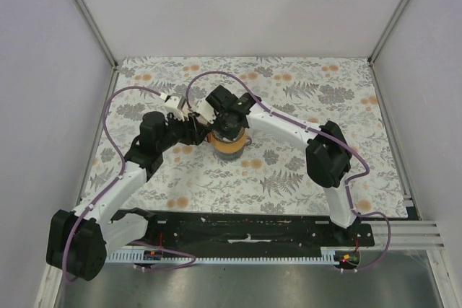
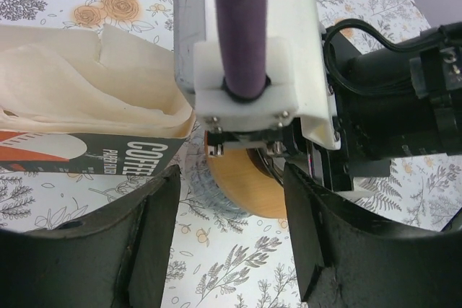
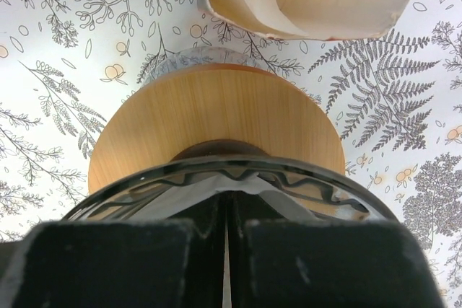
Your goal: Place the coffee filter in the dripper
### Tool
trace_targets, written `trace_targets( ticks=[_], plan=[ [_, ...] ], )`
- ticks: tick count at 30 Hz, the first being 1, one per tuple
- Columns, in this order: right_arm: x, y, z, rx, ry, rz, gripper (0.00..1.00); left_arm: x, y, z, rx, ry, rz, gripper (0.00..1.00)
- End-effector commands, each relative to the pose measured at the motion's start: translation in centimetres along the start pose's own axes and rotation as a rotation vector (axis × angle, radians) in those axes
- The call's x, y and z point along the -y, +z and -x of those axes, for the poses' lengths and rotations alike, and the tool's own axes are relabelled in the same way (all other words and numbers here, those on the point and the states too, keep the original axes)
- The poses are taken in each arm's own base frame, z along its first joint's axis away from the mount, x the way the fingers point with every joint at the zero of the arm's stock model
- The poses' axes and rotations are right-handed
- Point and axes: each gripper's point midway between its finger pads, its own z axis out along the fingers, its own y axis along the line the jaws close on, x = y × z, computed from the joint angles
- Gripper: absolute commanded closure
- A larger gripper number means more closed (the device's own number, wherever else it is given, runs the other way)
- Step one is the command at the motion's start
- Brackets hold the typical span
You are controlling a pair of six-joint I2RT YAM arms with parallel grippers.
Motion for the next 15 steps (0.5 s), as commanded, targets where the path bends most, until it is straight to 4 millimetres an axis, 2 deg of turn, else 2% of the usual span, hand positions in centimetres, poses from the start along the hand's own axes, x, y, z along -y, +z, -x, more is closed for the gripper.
trace_targets(
  ticks=[1,4,6,9,11,13,15],
  plan=[
    [-0.9,1.3,-1.3,-0.063,0.023,0.023,1.00,1.6,-0.9,1.5,0.087,0.113,-0.092,0.35],
    [-0.6,0.7,-0.9,-0.050,0.025,0.018,1.00,1.4,-1.4,1.8,0.104,0.114,-0.084,0.35],
    [-0.7,0.3,-0.4,-0.031,0.032,0.037,1.00,2.0,-1.7,2.1,0.112,0.115,-0.115,0.33],
    [-0.7,-0.1,0.2,-0.013,0.035,0.050,1.00,4.7,-2.4,2.1,0.119,0.187,-0.279,0.32],
    [-0.7,-0.3,0.6,-0.003,0.038,0.054,1.00,6.7,-3.1,1.5,0.125,0.332,-0.413,0.38],
    [-0.8,-0.4,0.9,0.003,0.038,0.061,1.00,7.1,-3.7,0.8,0.143,0.514,-0.475,0.40],
    [-0.8,-0.7,1.0,0.006,0.041,0.066,1.00,7.0,-4.1,0.7,0.172,0.707,-0.494,0.38]
  ],
)
